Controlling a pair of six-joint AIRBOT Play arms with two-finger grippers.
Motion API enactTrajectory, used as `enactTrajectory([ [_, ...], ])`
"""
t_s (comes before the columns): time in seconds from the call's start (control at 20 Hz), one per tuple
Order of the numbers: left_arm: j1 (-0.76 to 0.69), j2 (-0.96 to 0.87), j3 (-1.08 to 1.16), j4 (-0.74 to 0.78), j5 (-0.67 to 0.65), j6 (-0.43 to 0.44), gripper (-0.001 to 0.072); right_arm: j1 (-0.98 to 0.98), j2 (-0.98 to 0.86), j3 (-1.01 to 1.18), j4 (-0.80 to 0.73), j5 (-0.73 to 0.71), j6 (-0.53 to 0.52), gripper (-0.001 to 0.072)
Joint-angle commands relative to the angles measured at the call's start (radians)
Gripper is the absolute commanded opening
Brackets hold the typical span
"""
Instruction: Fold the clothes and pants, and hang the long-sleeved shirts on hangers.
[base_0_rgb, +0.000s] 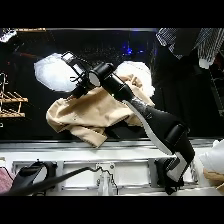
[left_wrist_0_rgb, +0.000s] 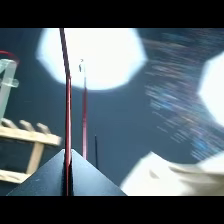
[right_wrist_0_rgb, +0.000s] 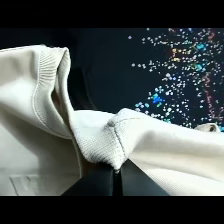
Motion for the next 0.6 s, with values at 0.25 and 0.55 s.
enactTrajectory([
  [0.25, -0.141, 0.527, -0.258, -0.373, -0.196, 0.078, 0.0013, 0.000, 0.010, 0.001, -0.023, -0.003, -0.002, 0.0031],
  [0.55, -0.152, 0.641, -0.372, -0.535, -0.143, 0.110, 0.0013, 0.000, 0.023, 0.009, -0.021, 0.052, -0.002, 0.0030],
])
